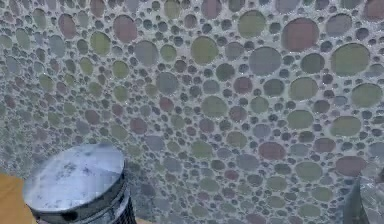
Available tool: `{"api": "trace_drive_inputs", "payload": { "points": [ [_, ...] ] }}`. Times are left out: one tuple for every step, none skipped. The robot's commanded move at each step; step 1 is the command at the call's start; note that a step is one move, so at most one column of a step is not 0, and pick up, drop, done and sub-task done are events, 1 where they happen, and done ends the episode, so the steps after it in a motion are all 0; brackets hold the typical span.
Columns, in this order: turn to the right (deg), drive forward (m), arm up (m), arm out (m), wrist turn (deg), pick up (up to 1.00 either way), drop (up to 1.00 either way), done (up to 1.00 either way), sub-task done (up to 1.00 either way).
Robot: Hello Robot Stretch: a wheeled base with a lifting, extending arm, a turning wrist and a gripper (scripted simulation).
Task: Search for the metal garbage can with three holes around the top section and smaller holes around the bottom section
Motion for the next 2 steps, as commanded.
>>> {"api": "trace_drive_inputs", "payload": {
  "points": [
    [-33.0,0.0,0.0,0.0,0.0,0.0,0.0,0.0,0.0],
    [0.0,0.0,0.0,0.0,0.0,0.0,0.0,1.0,0.0]
  ]
}}
